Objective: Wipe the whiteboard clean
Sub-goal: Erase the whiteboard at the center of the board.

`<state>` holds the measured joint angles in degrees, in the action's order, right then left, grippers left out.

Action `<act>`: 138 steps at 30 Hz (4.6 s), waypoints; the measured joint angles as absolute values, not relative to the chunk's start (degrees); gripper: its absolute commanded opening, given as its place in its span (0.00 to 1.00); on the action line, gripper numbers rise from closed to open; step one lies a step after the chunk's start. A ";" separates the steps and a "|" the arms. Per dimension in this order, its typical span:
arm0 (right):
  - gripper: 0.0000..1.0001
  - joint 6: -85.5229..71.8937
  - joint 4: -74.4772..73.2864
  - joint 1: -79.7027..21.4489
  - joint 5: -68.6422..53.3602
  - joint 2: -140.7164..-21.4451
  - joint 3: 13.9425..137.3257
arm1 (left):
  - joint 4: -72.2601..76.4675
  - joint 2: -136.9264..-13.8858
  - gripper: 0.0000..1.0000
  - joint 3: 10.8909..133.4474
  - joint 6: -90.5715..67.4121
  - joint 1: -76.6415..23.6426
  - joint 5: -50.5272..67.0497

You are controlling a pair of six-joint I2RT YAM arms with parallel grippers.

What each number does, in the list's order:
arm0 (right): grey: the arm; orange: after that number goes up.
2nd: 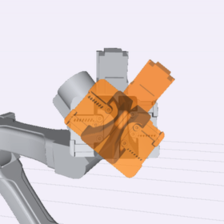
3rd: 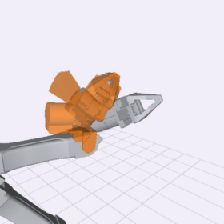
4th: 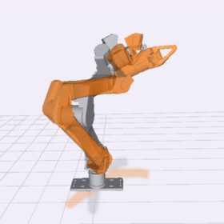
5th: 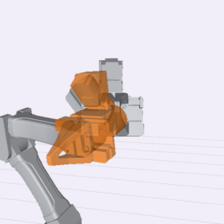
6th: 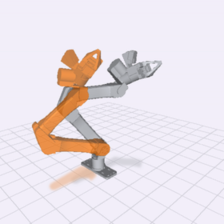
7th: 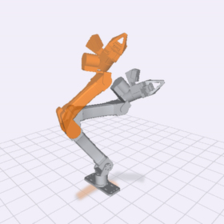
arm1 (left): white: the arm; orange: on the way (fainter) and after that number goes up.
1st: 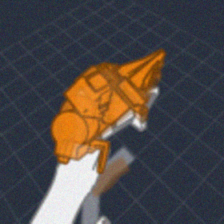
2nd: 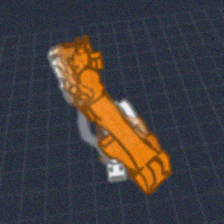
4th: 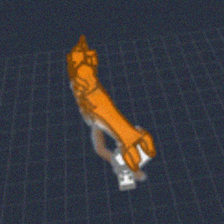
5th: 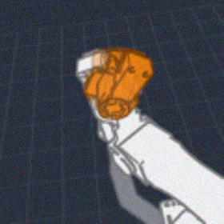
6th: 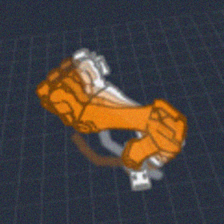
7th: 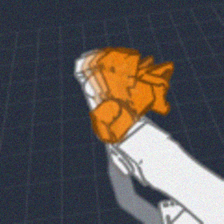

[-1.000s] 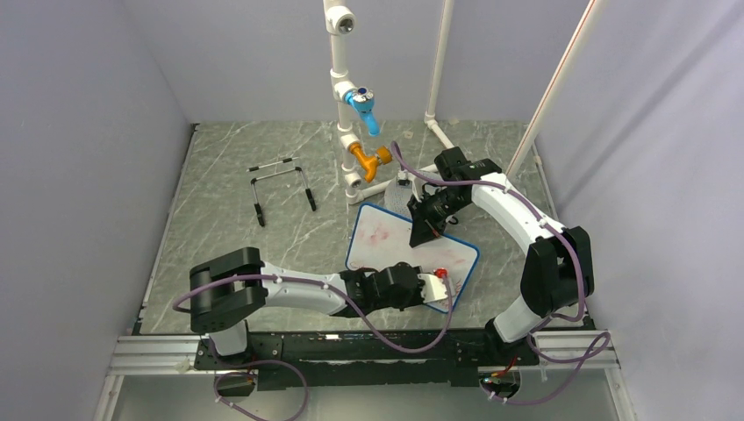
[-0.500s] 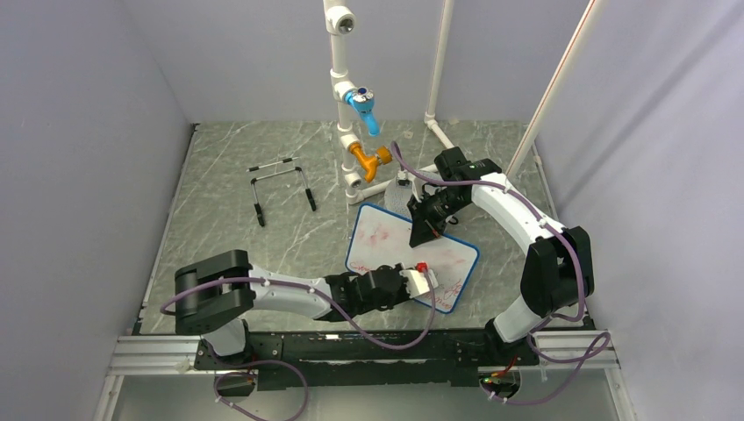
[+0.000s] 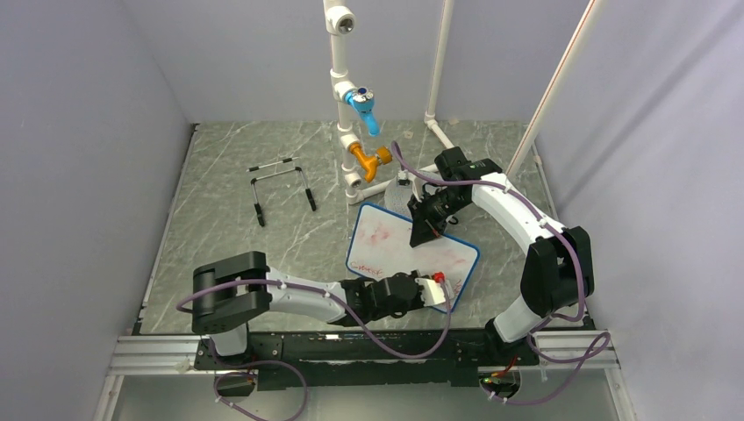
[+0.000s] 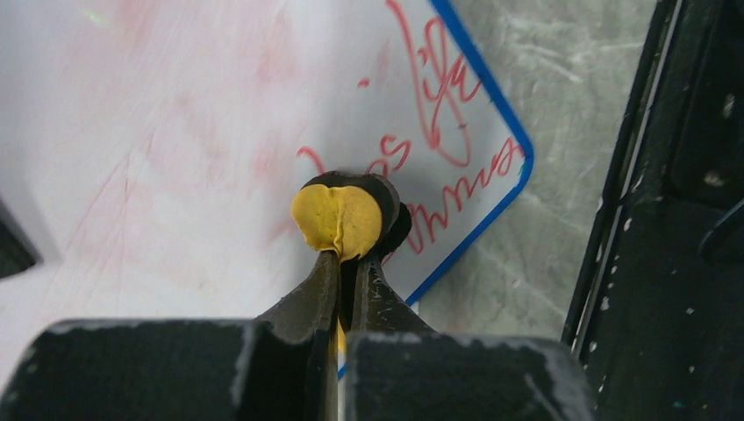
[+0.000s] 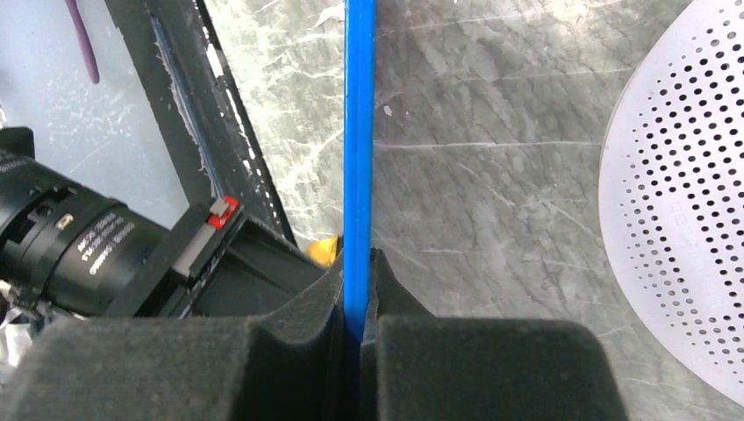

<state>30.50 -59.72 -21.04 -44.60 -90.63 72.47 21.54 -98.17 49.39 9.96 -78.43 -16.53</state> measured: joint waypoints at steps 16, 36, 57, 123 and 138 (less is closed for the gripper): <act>0.00 30.98 -59.83 -21.04 -44.84 -90.63 72.47 | 22.50 -98.30 0.00 51.37 7.68 -78.11 -18.22; 0.00 31.09 -59.92 -21.04 -44.99 -90.63 72.47 | 25.17 -97.58 0.00 50.89 7.55 -78.61 -18.57; 0.00 31.42 -59.92 -21.52 -45.52 -90.63 72.44 | 27.29 -95.68 0.00 48.71 5.02 -77.28 -20.40; 0.00 31.29 -59.88 -21.52 -45.65 -90.45 72.44 | 25.08 -96.16 0.00 43.51 5.26 -82.56 -35.03; 0.00 31.83 -60.14 -21.80 -46.24 -90.32 72.44 | 27.11 -102.96 0.00 51.70 18.48 -87.20 -24.23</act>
<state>31.83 -60.14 -21.80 -46.24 -90.32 72.44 27.11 -102.96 51.70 18.48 -87.20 -24.23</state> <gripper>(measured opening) 0.048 0.040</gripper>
